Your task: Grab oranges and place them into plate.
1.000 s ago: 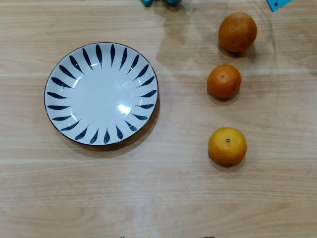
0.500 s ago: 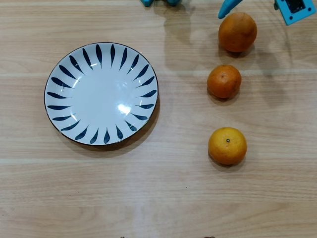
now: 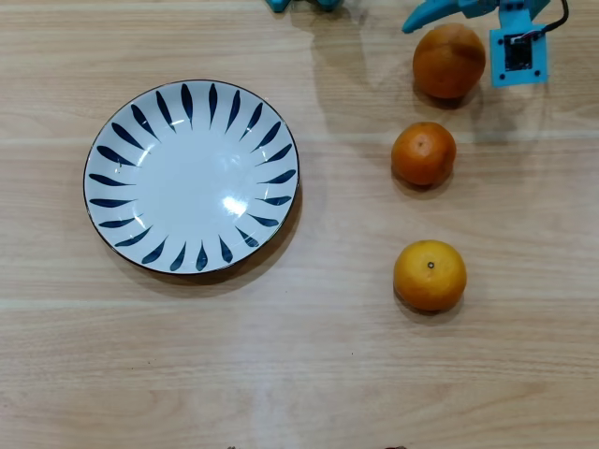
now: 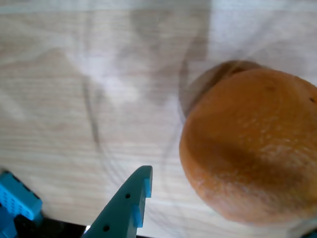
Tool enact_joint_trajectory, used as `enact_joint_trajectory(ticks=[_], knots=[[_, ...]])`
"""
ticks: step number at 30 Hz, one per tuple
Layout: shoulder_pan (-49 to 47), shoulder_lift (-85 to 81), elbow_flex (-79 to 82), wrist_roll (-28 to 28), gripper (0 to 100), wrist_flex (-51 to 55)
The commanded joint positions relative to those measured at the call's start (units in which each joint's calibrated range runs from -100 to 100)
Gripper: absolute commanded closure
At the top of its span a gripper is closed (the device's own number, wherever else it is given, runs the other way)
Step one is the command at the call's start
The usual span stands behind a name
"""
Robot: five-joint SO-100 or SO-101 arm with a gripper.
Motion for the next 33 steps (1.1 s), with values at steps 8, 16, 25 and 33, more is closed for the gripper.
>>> enact_joint_trajectory(ticks=[8,16,25,33], knots=[[-0.98,-0.47,16.14,-1.18,45,-23.41],[-0.41,-0.47,17.22,-1.23,45,-22.89],[-0.41,-0.47,17.32,-1.23,60,-22.8],[-0.57,-1.06,16.95,-1.23,61,-19.28]])
